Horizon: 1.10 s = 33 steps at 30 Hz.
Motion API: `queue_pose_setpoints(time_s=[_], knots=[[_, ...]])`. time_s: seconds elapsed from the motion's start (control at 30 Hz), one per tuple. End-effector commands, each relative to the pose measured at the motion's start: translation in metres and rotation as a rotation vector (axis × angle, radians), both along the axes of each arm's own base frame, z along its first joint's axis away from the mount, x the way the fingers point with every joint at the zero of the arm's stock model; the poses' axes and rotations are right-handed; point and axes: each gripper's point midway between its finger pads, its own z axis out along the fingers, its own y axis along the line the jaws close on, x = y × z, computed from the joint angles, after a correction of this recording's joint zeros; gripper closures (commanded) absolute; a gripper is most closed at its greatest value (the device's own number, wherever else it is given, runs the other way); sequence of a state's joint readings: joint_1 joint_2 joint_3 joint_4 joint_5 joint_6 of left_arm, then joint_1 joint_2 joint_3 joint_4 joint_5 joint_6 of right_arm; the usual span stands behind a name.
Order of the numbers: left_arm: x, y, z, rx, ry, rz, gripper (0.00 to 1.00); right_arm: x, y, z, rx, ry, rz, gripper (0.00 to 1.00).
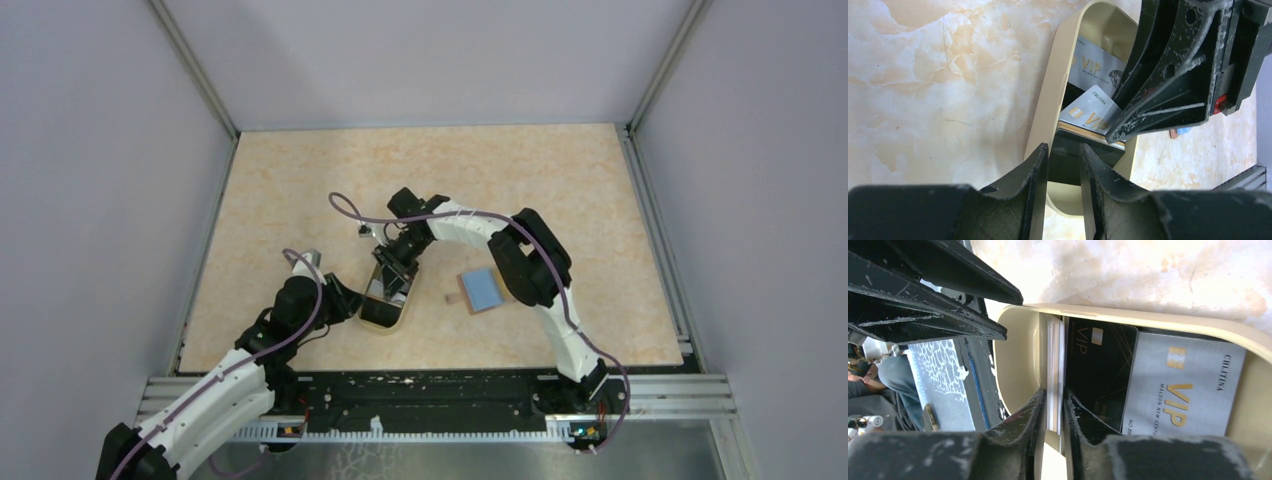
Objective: Put the credit cards into the card holder
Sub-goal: Pick up the credit card from the storage box.
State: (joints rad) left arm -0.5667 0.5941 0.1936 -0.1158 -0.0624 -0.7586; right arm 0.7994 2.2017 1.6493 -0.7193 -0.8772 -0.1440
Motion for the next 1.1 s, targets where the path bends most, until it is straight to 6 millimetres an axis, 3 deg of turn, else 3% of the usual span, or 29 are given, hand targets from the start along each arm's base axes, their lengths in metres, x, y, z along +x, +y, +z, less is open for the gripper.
queue_pose_setpoints(time_s=[0.0,0.1,0.27,0.47,0.6,0.7,0.87,1.07], knots=[[0.001,0.0,0.007,0.001,-0.013,-0.002,0.64,0.016,0.006,0.026,0.075,-0.062,-0.021,0.87],[0.001,-0.001,0.012,-0.006,-0.023,-0.007,0.64,0.025,0.003,0.029,0.077,-0.098,-0.038,1.0],[0.0,-0.007,0.029,-0.045,-0.082,-0.045,0.57,0.036,0.001,0.046,0.135,-0.169,-0.053,1.0],[-0.009,-0.022,0.057,-0.14,-0.203,-0.148,0.39,0.041,-0.002,0.08,0.265,-0.245,-0.025,1.0],[-0.017,-0.035,0.075,-0.23,-0.316,-0.241,0.2,0.035,-0.011,0.109,0.384,-0.228,0.04,1.0],[-0.027,-0.045,0.088,-0.291,-0.394,-0.318,0.11,0.032,-0.019,0.128,0.458,-0.21,0.069,1.0],[-0.042,-0.054,0.106,-0.331,-0.593,-0.448,0.13,0.022,-0.04,0.165,0.582,-0.182,0.11,1.0],[-0.077,-0.054,0.137,-0.447,-0.907,-0.582,0.15,-0.023,-0.072,0.175,0.638,-0.186,0.227,1.0]])
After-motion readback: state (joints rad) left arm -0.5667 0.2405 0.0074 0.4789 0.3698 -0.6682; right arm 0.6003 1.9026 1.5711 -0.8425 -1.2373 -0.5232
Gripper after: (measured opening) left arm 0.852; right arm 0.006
